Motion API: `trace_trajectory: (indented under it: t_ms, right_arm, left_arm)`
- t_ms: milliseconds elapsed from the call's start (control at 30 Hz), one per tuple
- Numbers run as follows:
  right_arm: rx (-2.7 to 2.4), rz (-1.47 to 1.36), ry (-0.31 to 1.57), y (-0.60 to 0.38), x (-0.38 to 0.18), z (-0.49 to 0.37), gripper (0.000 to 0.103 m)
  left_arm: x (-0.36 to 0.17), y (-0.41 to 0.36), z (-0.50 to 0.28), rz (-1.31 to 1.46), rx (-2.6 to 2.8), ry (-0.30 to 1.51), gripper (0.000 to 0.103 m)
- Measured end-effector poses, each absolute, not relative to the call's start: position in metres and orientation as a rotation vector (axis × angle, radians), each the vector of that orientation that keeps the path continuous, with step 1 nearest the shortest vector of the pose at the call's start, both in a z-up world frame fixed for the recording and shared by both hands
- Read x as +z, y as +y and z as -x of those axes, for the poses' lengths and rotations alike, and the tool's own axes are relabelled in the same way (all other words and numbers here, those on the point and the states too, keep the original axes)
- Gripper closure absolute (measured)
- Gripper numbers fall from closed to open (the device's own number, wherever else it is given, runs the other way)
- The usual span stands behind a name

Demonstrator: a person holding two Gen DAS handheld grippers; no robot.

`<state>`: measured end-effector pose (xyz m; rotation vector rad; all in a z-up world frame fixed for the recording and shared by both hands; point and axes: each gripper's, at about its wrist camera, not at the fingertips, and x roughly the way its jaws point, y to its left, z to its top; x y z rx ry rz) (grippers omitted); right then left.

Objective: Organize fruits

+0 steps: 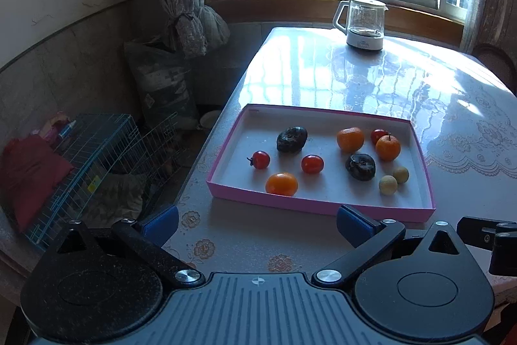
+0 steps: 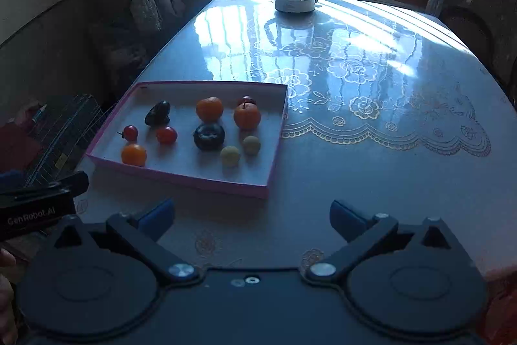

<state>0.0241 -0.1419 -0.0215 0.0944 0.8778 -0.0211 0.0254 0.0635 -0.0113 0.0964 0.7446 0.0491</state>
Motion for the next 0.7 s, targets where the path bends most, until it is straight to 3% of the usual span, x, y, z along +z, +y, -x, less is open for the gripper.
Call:
trace_trajectory:
  t_ms: [700]
  right_arm:
    - [-0.152, -0.037, 0.830, -0.078, -0.024, 0.006, 0.000]
  left_arm:
    - [-0.011, 0.095, -0.021, -0.126, -0.054, 0.753, 0.000]
